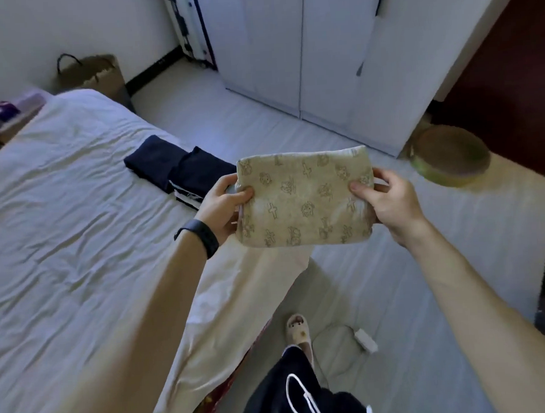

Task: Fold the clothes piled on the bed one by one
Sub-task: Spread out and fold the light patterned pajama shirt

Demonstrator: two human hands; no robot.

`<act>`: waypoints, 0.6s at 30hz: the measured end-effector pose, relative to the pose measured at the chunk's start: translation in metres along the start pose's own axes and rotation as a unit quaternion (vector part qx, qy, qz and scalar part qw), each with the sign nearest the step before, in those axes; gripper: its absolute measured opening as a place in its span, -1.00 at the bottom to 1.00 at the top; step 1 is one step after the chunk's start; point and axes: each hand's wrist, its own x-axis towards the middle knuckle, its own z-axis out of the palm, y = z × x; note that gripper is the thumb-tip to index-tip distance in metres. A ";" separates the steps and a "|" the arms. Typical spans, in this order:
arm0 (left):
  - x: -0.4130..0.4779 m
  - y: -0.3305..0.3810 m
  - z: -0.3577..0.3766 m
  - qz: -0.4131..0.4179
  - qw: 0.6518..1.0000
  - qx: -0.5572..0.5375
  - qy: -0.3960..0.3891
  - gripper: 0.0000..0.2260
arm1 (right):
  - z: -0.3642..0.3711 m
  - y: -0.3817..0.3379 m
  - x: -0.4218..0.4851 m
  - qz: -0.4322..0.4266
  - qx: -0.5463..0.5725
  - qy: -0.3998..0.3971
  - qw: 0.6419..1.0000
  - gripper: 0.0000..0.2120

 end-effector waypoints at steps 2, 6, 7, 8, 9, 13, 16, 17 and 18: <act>0.017 -0.008 0.002 -0.020 0.999 -0.013 0.038 -0.72 | 0.011 0.003 0.034 0.014 -0.007 -0.029 0.999 -0.78; 0.052 -0.007 0.011 -0.060 0.992 -0.048 0.101 -0.71 | 0.025 -0.001 0.106 0.045 -0.029 -0.096 0.994 -0.71; 0.061 -0.005 0.015 -0.066 0.990 -0.053 0.111 -0.71 | 0.026 -0.002 0.123 0.049 -0.033 -0.109 0.992 -0.72; 0.071 -0.002 0.018 -0.072 0.988 -0.060 0.123 -0.71 | 0.028 -0.003 0.141 0.052 -0.038 -0.122 0.990 -0.73; 0.080 0.000 0.022 -0.076 0.985 -0.068 0.136 -0.71 | 0.028 -0.004 0.158 0.054 -0.044 -0.136 0.988 -0.73; 0.125 0.011 0.051 -0.065 0.974 -0.123 0.176 -0.74 | 0.023 -0.014 0.238 0.041 -0.074 -0.191 0.978 -0.69; 0.162 0.017 0.077 -0.055 0.959 -0.174 0.218 -0.74 | 0.018 -0.026 0.304 0.033 -0.085 -0.243 0.966 -0.71; 0.173 0.020 0.087 -0.051 0.953 -0.189 0.232 -0.74 | 0.016 -0.031 0.326 0.032 -0.089 -0.259 0.961 -0.73; 0.183 0.023 0.099 -0.048 0.947 -0.202 0.246 -0.74 | 0.014 -0.036 0.345 0.032 -0.092 -0.274 0.957 -0.74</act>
